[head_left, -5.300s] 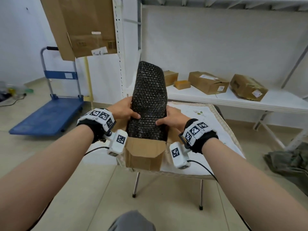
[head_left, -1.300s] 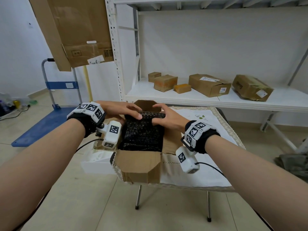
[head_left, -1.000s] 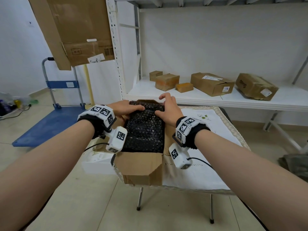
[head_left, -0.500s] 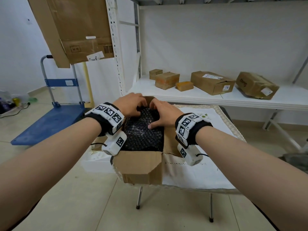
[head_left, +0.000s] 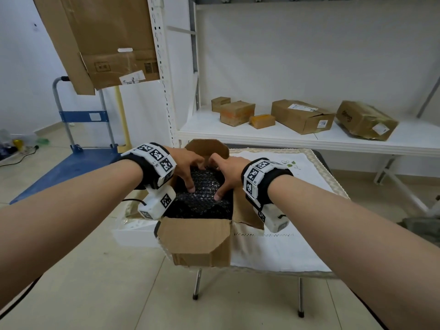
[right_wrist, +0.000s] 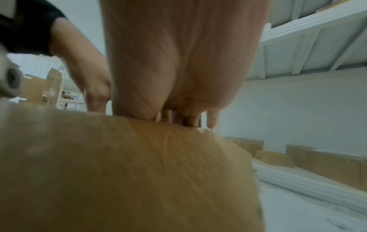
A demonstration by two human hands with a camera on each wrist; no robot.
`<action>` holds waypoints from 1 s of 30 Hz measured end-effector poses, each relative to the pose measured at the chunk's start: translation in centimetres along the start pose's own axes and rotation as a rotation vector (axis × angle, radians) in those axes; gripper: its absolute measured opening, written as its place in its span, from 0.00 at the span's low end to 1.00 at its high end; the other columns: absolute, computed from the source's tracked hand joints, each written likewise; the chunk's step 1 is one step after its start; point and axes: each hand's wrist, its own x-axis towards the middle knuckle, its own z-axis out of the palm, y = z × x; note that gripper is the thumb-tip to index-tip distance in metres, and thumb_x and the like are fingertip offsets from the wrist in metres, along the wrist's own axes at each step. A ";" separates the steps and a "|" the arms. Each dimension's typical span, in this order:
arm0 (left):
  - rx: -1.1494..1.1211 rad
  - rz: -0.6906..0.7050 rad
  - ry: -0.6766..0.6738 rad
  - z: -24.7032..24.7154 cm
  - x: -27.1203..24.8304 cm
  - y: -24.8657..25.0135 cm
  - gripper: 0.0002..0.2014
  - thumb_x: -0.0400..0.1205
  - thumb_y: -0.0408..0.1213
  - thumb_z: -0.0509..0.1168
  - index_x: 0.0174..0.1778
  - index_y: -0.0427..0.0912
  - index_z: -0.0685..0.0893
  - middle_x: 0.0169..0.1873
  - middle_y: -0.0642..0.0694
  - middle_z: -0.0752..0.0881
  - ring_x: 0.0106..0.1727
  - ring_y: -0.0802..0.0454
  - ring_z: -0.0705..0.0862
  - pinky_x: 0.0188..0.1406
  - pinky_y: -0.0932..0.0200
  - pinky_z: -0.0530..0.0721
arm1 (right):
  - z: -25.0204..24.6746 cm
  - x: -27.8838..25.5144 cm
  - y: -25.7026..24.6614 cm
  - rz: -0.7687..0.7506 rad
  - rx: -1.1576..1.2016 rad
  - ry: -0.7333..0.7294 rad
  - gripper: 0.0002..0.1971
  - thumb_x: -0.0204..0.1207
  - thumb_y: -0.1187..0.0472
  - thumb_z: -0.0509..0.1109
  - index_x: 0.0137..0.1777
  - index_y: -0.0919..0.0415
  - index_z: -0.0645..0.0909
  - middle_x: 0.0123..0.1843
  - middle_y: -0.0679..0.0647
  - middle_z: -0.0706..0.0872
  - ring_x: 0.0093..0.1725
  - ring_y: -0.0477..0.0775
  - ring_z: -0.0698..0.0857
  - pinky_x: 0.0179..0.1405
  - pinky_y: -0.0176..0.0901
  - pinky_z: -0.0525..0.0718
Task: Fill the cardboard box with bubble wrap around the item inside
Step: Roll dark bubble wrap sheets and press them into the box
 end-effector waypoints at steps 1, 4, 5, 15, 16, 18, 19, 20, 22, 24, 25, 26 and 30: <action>0.029 0.004 -0.011 -0.1 0.1 0.3 0.36 0.64 0.51 0.82 0.67 0.52 0.77 0.65 0.53 0.81 0.63 0.50 0.79 0.67 0.51 0.76 | 0.1 0.1 0.0 0.006 -0.050 -0.023 0.50 0.57 0.35 0.83 0.73 0.53 0.63 0.66 0.58 0.83 0.61 0.64 0.83 0.64 0.57 0.81; 0.114 0.021 -0.045 -0.6 0.7 1.1 0.35 0.65 0.54 0.81 0.68 0.52 0.81 0.61 0.50 0.85 0.60 0.48 0.81 0.59 0.56 0.78 | 0.3 0.0 -0.1 0.034 -0.166 -0.093 0.54 0.64 0.31 0.77 0.82 0.56 0.57 0.69 0.59 0.83 0.69 0.64 0.79 0.76 0.59 0.69; 0.142 0.025 -0.062 -0.6 0.9 1.3 0.35 0.65 0.55 0.80 0.68 0.52 0.81 0.59 0.49 0.86 0.59 0.48 0.82 0.57 0.57 0.79 | 0.7 0.2 -0.1 0.034 -0.195 -0.106 0.57 0.65 0.30 0.76 0.85 0.57 0.52 0.68 0.60 0.83 0.70 0.63 0.80 0.78 0.61 0.67; 0.370 -0.014 -0.056 0.7 0.4 1.6 0.43 0.59 0.69 0.75 0.67 0.48 0.82 0.56 0.40 0.81 0.55 0.41 0.82 0.57 0.46 0.85 | 2.1 -1.9 -0.6 0.223 0.030 0.271 0.48 0.59 0.33 0.79 0.77 0.51 0.69 0.77 0.58 0.69 0.76 0.66 0.68 0.73 0.63 0.72; 0.371 -0.024 -0.061 0.7 0.3 1.7 0.44 0.60 0.69 0.75 0.68 0.46 0.81 0.57 0.39 0.82 0.56 0.41 0.82 0.57 0.46 0.85 | 2.1 -2.6 -0.6 0.305 0.148 0.279 0.49 0.63 0.36 0.80 0.81 0.49 0.62 0.79 0.59 0.63 0.77 0.69 0.67 0.72 0.64 0.72; 0.368 -0.046 -0.069 0.6 0.2 2.1 0.45 0.59 0.68 0.76 0.68 0.43 0.82 0.55 0.38 0.84 0.55 0.41 0.84 0.56 0.46 0.86 | 2.0 -3.4 -0.5 0.419 0.424 0.193 0.52 0.71 0.46 0.78 0.86 0.48 0.47 0.80 0.64 0.61 0.75 0.72 0.71 0.69 0.61 0.76; 0.358 -0.061 -0.073 0.5 0.2 2.4 0.45 0.58 0.67 0.77 0.67 0.42 0.82 0.52 0.39 0.85 0.53 0.42 0.85 0.54 0.46 0.87 | 2.0 -3.5 -0.3 0.455 0.528 0.145 0.53 0.74 0.50 0.76 0.87 0.48 0.41 0.79 0.67 0.65 0.73 0.72 0.74 0.67 0.58 0.78; 0.356 -0.076 -0.073 0.4 0.1 2.6 0.45 0.58 0.66 0.78 0.66 0.42 0.83 0.49 0.41 0.86 0.51 0.43 0.86 0.52 0.47 0.88 | 2.0 -3.5 -0.1 0.475 0.613 0.119 0.53 0.76 0.53 0.74 0.87 0.50 0.37 0.76 0.68 0.71 0.70 0.71 0.78 0.65 0.57 0.81; 0.364 -0.091 -0.067 0.2 -0.2 3.1 0.44 0.60 0.63 0.78 0.70 0.43 0.81 0.49 0.42 0.86 0.51 0.43 0.86 0.51 0.49 0.89 | 2.2 -3.4 -0.1 0.487 0.746 0.123 0.50 0.79 0.59 0.69 0.87 0.54 0.34 0.69 0.68 0.79 0.62 0.69 0.84 0.59 0.58 0.86; 0.377 -0.110 -0.064 -0.1 -0.5 3.5 0.46 0.65 0.62 0.76 0.78 0.45 0.74 0.59 0.42 0.81 0.59 0.43 0.81 0.57 0.50 0.85 | 2.4 -3.4 -0.2 0.499 0.847 0.172 0.48 0.80 0.62 0.67 0.87 0.54 0.34 0.66 0.68 0.81 0.58 0.70 0.86 0.57 0.62 0.87; 0.396 -0.122 -0.045 -0.3 -0.8 3.7 0.46 0.67 0.64 0.74 0.80 0.47 0.71 0.63 0.41 0.77 0.63 0.42 0.77 0.61 0.50 0.81 | 2.3 -3.6 -0.1 0.510 0.874 0.196 0.47 0.80 0.62 0.67 0.87 0.54 0.35 0.66 0.67 0.81 0.58 0.70 0.86 0.57 0.63 0.87; 0.413 -0.126 -0.017 -0.7 -1.1 4.0 0.46 0.68 0.66 0.72 0.81 0.49 0.69 0.65 0.41 0.73 0.65 0.42 0.73 0.64 0.50 0.78 | 2.0 -3.8 0.1 0.517 0.893 0.218 0.47 0.81 0.62 0.66 0.88 0.54 0.35 0.67 0.67 0.80 0.59 0.70 0.86 0.58 0.63 0.87; 0.330 -0.077 0.084 -3.8 -2.9 6.3 0.52 0.63 0.68 0.75 0.81 0.47 0.69 0.65 0.41 0.75 0.65 0.42 0.75 0.65 0.51 0.78 | 0.1 -6.8 2.2 0.511 0.931 0.337 0.43 0.83 0.60 0.66 0.88 0.56 0.41 0.76 0.68 0.75 0.69 0.69 0.80 0.60 0.53 0.81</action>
